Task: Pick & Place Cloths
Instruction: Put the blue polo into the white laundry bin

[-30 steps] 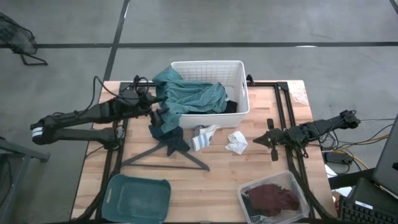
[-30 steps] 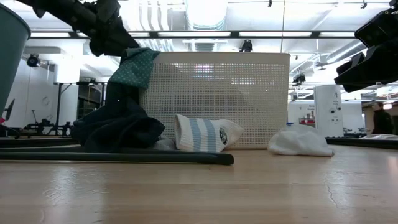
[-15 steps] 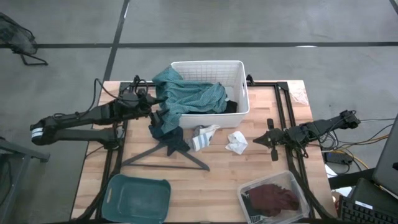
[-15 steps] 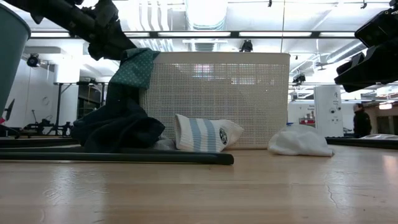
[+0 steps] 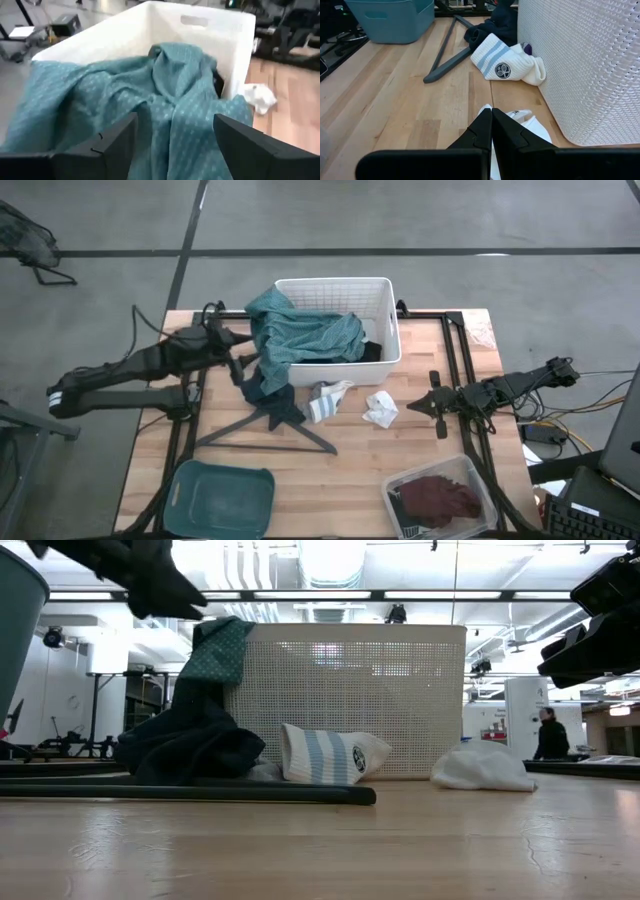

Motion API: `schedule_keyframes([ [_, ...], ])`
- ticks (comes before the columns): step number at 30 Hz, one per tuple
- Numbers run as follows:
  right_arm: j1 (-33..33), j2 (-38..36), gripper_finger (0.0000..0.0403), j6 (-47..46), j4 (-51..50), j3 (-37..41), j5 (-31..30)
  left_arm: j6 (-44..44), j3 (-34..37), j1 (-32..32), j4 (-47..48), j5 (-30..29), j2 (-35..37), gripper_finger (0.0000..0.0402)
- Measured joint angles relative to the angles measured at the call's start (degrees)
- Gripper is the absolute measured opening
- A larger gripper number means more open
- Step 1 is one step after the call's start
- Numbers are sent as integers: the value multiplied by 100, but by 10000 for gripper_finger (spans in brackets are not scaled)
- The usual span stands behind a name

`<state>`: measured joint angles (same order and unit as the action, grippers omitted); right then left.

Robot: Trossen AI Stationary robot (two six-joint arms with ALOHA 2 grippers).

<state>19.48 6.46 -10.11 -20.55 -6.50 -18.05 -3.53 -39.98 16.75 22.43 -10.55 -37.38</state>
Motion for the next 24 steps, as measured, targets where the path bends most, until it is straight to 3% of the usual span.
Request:
schedule_keyframes([
  [5,-2,0,8,0,2,0,-1,187,-349,-4,1179,-295,134,266],
  [11,-2,0,8,0,0,-1,-1,34,-304,8,1575,-1997,-239,266],
  [13,-2,0,8,0,2,0,1,180,-296,43,1481,-2208,-471,266],
  [17,-2,0,8,0,0,-2,0,661,-287,173,1105,-2146,-1011,266],
  [20,-2,0,8,0,0,0,-1,955,-380,212,1412,-1625,-1370,266],
  [24,-2,-1,8,0,2,0,-1,1038,-383,209,1930,-1464,-1725,266],
])
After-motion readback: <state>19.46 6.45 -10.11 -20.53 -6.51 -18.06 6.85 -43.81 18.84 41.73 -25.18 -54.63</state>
